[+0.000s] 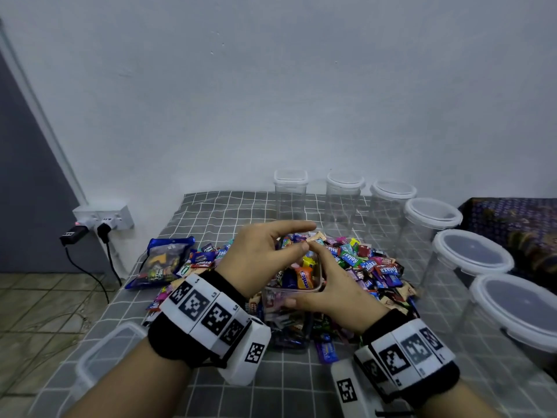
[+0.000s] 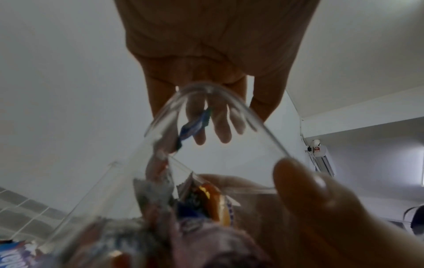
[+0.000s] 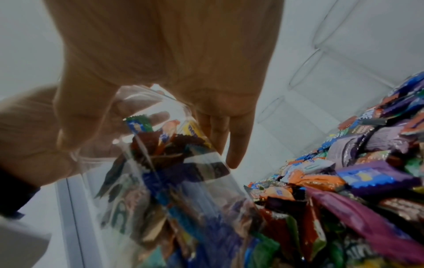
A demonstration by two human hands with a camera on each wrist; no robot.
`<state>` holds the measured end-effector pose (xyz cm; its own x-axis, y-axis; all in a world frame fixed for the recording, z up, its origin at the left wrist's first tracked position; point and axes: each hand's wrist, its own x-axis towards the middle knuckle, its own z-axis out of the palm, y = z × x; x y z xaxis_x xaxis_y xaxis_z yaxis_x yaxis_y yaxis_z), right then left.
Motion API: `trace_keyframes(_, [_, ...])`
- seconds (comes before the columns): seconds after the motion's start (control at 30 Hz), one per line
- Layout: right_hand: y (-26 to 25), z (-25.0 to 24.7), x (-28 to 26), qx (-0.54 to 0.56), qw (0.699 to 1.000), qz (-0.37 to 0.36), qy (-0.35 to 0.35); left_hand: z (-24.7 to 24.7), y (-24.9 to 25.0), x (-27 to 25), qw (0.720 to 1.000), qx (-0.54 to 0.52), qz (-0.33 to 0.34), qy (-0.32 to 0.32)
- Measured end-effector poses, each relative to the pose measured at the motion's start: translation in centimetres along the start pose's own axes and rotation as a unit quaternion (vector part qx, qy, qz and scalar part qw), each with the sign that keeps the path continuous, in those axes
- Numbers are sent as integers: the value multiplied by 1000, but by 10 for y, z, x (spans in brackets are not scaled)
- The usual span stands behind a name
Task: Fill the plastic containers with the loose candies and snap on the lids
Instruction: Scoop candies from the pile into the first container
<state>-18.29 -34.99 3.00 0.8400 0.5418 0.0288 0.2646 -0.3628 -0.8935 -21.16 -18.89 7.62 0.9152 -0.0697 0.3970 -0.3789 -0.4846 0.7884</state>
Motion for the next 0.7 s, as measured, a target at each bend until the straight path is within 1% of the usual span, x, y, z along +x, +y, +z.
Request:
trace_keyframes(0.1, [4,1,2,7,1000,-6,-2,0,1,0,999,-47,-3,-18])
trace_keyframes(0.17, [2,0,1,10,1000,-3,-6,0,2,0,998,-65,1,-18])
trace_keyframes(0.3, [2,-4,0,10,1000,9,-19,-3,1,1,995,-97,-2,35])
trace_keyframes(0.43, [3,-12,1,-69,994,21,-81,-14,-8,3,992,-86,-28,89])
trace_keyframes(0.5, [4,-19,2,-135,986,29,-96,-20,-14,4,990,-82,-58,97])
trace_keyframes(0.53, [5,-22,3,-167,980,35,-100,-22,-19,4,991,-69,-74,94])
trace_keyframes(0.6, [11,-28,8,-233,966,47,-103,-27,-33,5,991,1,-116,71])
trace_keyframes(0.63, [15,-30,11,-267,958,49,-91,-28,-40,5,987,51,-142,52])
trace_keyframes(0.7, [21,-34,18,-322,944,52,-44,-30,-57,6,971,149,-185,18])
